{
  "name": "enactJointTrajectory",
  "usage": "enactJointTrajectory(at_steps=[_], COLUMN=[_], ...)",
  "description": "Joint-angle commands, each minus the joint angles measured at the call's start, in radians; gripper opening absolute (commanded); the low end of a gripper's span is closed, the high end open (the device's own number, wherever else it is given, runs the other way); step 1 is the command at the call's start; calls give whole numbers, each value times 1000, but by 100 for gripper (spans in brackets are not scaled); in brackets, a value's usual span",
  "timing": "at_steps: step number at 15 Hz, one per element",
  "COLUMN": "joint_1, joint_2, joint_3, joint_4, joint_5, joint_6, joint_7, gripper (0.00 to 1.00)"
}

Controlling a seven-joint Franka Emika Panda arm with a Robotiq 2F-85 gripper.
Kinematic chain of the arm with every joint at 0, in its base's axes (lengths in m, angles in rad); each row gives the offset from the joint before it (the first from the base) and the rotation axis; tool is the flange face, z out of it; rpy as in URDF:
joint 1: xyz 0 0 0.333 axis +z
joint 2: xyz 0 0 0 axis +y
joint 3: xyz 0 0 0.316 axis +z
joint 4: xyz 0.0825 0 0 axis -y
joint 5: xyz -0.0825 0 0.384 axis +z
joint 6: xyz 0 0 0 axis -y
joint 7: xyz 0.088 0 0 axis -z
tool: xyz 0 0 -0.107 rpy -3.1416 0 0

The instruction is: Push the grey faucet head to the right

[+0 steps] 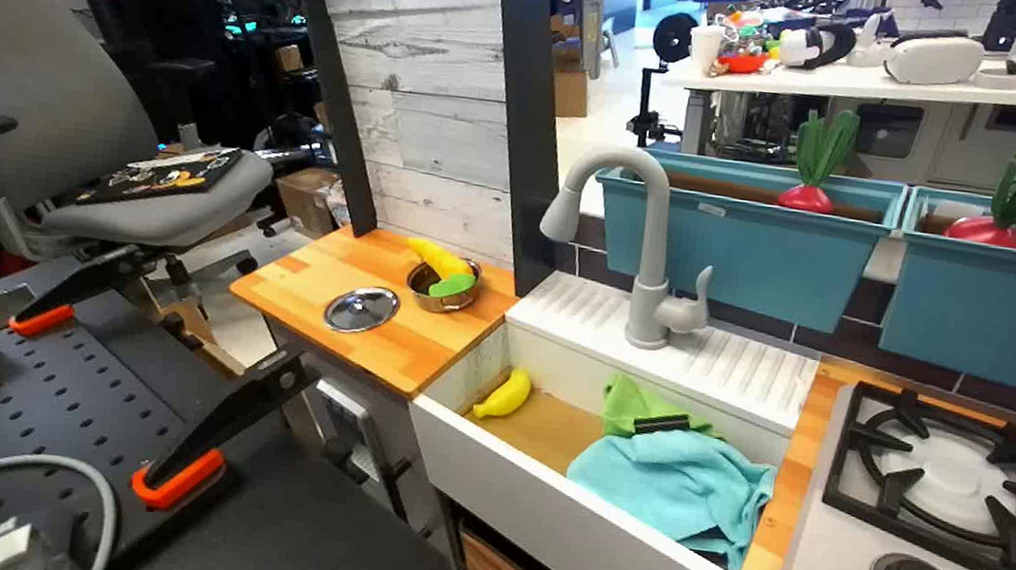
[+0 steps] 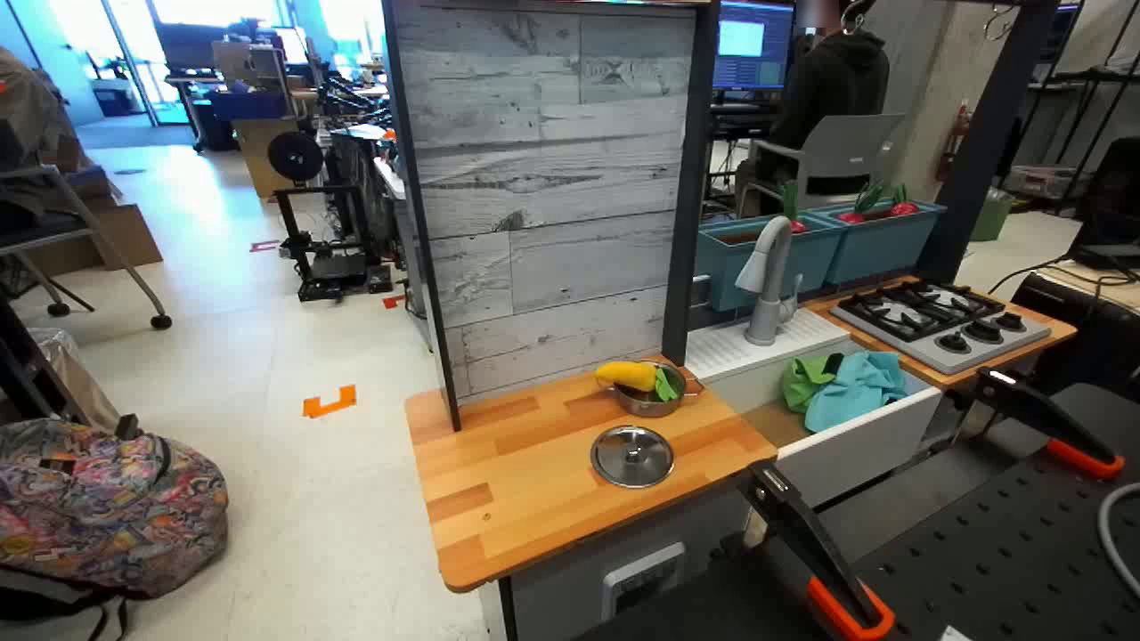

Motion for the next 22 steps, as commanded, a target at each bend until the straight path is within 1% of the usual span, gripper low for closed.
enactJointTrajectory(at_steps=[1,11,12,15,17,19,22], joint_1=[-12,-12,-6,12,29,35,49], joint_2=[4,7,23,100,175,245,378], joint_3=[12,12,5,-17,-28,-27,-20], joint_4=[-2,-7,4,62,103,128,168], joint_5=[11,11,21,49,89,130,206], joint_6=[-3,-3,17,60,117,181,313], joint_7=[-8,-8,-8,-1,5,8,18], gripper=[100,100,100,100,100,100,100])
